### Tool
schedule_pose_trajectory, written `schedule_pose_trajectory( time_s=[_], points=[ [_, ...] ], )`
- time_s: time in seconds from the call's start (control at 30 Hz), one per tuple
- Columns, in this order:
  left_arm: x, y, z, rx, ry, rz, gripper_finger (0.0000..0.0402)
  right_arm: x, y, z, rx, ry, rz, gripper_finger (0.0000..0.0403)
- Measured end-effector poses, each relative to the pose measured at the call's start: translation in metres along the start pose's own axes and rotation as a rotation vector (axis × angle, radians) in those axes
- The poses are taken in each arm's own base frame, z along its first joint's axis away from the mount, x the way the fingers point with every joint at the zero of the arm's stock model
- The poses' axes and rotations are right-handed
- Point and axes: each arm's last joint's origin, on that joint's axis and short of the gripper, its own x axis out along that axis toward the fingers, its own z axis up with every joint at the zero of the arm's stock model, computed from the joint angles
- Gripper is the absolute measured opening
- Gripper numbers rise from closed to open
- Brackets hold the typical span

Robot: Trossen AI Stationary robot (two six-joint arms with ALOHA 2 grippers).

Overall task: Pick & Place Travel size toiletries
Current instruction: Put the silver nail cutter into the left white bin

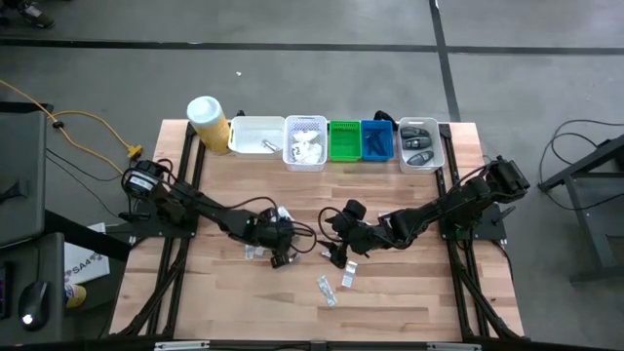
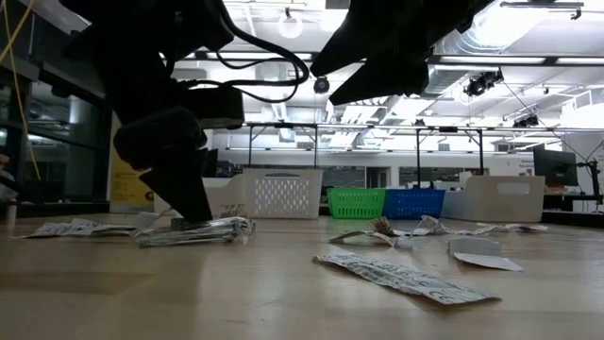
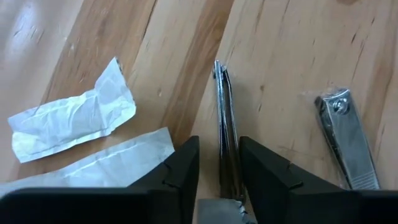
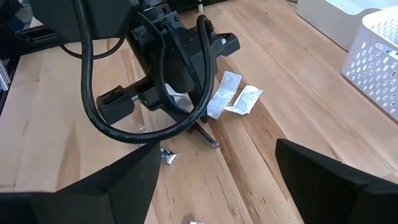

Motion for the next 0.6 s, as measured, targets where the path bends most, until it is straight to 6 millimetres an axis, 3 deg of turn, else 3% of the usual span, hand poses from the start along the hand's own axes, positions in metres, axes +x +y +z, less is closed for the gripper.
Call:
schedule_pose_trajectory(
  time_s=[0.3,0.6],
  points=[
    [0.0001,0.0,-0.0012,0.015,0.026,-0.027,0.0028,0.0,0.0,0.0,0.0,0.0,0.0,0.0309],
    [-0.0019,-0.0035,0.005,0.051,0.014,-0.042,0.0028,-0.0043,0.0072,-0.0042,-0.016,0.006,0.02,0.0309]
  ],
)
